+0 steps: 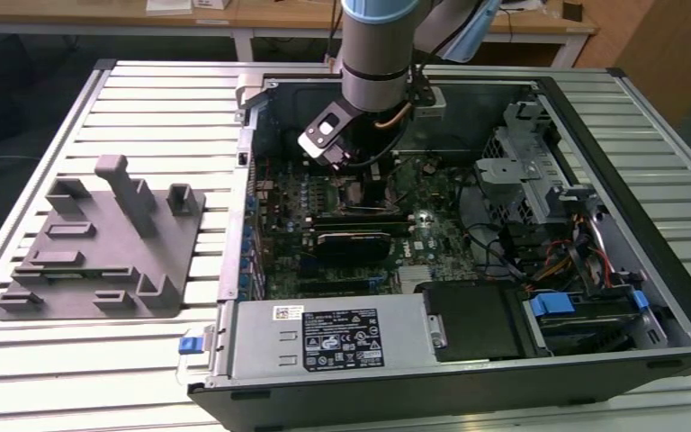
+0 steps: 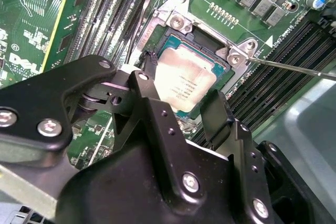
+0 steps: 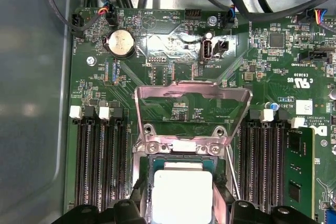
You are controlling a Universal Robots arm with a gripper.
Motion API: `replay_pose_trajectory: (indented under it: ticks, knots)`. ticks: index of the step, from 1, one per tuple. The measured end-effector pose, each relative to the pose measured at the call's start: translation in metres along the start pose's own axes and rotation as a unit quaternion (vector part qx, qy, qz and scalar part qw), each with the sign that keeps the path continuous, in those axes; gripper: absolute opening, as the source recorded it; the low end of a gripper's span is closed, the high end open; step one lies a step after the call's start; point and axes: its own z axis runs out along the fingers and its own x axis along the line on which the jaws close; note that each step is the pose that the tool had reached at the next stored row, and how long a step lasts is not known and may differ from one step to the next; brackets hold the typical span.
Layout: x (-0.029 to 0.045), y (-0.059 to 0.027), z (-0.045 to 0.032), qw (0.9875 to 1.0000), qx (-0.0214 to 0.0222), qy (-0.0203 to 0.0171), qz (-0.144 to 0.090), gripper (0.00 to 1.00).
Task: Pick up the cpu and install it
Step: 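Place the cpu into insertion slot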
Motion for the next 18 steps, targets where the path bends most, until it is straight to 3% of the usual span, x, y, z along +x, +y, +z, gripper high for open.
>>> replay_pose_trajectory:
  ticks: [18]
  knots:
    - [0.0,0.0003,-0.0083,1.0,-0.0001,0.0001,0.0,0.6]
